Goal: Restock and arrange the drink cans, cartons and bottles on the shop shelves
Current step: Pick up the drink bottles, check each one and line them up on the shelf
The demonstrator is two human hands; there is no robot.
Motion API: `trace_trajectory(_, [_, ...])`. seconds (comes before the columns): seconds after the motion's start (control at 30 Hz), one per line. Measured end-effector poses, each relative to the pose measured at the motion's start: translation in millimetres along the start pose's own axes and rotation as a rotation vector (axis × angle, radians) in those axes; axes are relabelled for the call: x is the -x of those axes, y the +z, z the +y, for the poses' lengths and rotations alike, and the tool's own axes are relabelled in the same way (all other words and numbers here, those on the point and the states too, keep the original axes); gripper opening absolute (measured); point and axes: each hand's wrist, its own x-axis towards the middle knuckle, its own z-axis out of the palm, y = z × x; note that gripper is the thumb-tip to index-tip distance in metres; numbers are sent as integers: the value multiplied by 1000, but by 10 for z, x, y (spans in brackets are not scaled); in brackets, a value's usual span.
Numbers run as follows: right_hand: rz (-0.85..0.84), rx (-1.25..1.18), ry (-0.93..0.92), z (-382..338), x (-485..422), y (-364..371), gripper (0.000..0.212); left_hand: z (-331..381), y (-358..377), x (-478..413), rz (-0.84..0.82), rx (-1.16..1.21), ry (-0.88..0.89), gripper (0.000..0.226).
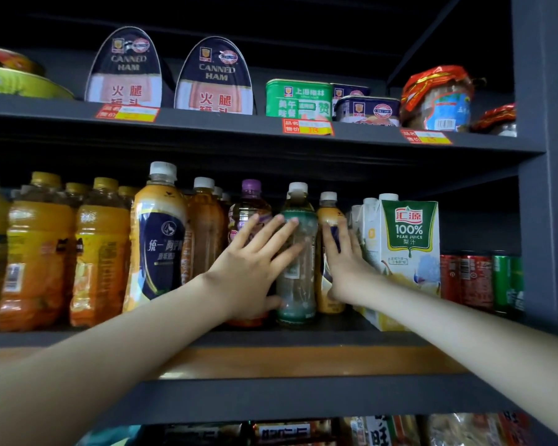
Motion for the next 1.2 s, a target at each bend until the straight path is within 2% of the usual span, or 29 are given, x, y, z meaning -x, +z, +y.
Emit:
trace_trajectory(0.1, [64,-52,-31,-112,205,-232,111,-181,-159,207,286,48,-147,70])
trace_trajectory(0.17, [171,-65,-112,-222,359,-341,109,-309,-290,414,398,61,-381,66])
trace_trajectory(0.23, [259,-104,-247,-385,503,-379,103,-434,-299,631,382,95,-640,74])
trace_trajectory(0.3, [295,-174,-393,-596,598,-360,96,-524,-260,814,274,224,-775,84])
trace_trajectory(0.4, [271,-308,-534,-943,567,-264,86,-586,-260,911,162,737,-866,98])
trace_trajectory(0.47, [165,-518,-519,-1177,506,-216,81,-615,-256,923,109,945,-919,95])
trace_trajectory(0.6, [38,-857,-442,-1481,453,-194,95,-646,-316,1008,126,1043,-842,73])
trace_trajectory(0.7, [71,-947,-493,-1523,505,-175,103,-566,-419,1014,128,1076,-720,66])
trace_trajectory(0.93, [266,-1011,-454,-1110,665,-294,101,-333,-581,762,40,1122,-472,104])
trace_trajectory(1.07, [286,-921,-395,-766,753,-413,98,-125,-578,569,23,1176,-371,109])
trace_trajectory(1.2, [279,-908,-281,-413,760,-494,97,41,-609,331,36,1070,-224,111])
